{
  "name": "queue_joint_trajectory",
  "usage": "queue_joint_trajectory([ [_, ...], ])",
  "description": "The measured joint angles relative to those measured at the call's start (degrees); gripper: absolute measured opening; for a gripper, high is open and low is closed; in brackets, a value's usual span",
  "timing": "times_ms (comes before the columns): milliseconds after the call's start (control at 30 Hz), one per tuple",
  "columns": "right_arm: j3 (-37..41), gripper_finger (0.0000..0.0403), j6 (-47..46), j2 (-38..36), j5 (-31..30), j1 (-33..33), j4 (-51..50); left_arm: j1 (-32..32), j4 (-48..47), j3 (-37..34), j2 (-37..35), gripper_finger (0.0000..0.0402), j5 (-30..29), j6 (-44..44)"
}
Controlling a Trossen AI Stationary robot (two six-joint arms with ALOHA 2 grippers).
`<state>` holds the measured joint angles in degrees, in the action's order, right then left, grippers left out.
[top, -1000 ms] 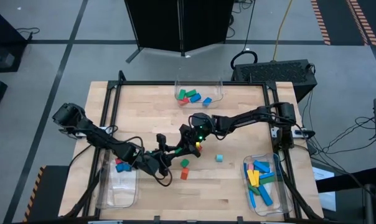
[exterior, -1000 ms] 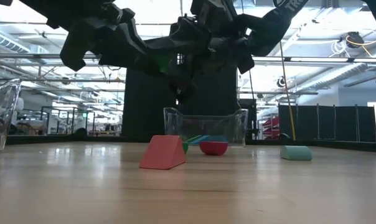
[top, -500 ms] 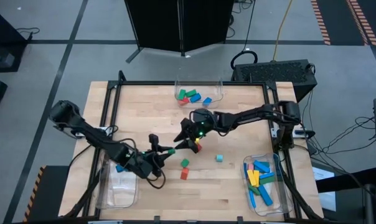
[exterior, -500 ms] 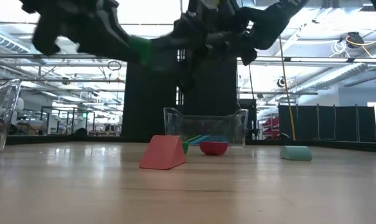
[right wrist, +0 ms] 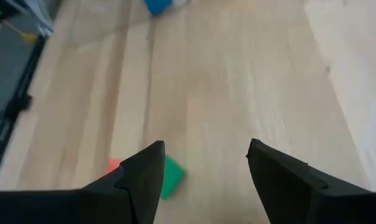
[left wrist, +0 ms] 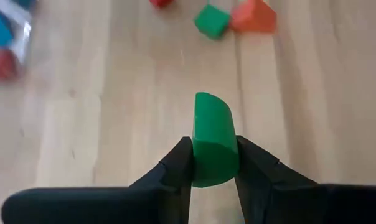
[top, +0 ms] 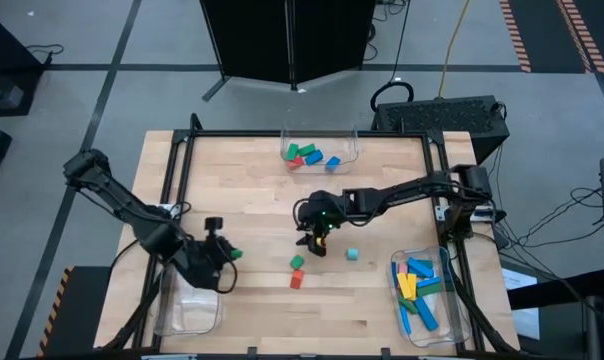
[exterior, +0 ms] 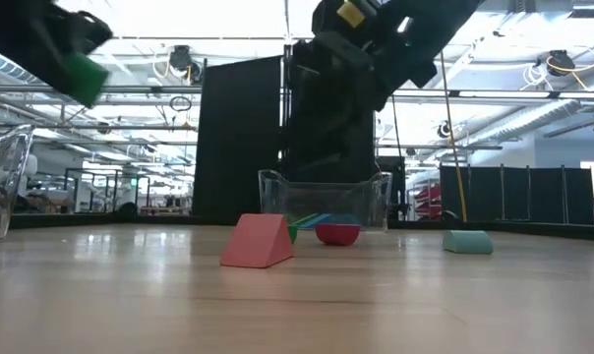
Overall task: Sort blocks by size
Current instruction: Put the green half circle block into the bottom left transparent bin
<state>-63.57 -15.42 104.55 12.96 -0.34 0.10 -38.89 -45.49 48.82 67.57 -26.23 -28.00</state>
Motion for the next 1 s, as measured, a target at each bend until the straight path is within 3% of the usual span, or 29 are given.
queue_joint_trajectory([
  [167, 0.0, 0.0224, 0.9, 0.0, -7.3, 1.2, -5.4, -3.2, -12.9, 5.4, -0.3, 0.0088, 4.0, -9.5],
  [267, 0.0, 0.0224, 1.5, 0.0, -7.7, 1.6, -7.9, -4.9, -17.3, 7.6, -0.3, 0.0088, 6.6, -14.0],
  [567, 0.0, 0.0224, 15.1, 0.0, -7.0, 5.0, -17.3, -8.6, -19.1, 5.8, -0.2, 0.0089, 22.1, -24.2],
  [767, 0.0, 0.0224, 33.0, 0.0, -7.1, 7.3, -26.4, -8.9, -19.8, 4.7, -0.2, 0.0089, 22.7, -27.2],
  [1000, 0.0, 0.0224, 34.8, 0.0, -9.6, 7.6, -23.6, -8.9, -22.6, 4.0, -0.2, 0.0089, 19.8, -31.6],
])
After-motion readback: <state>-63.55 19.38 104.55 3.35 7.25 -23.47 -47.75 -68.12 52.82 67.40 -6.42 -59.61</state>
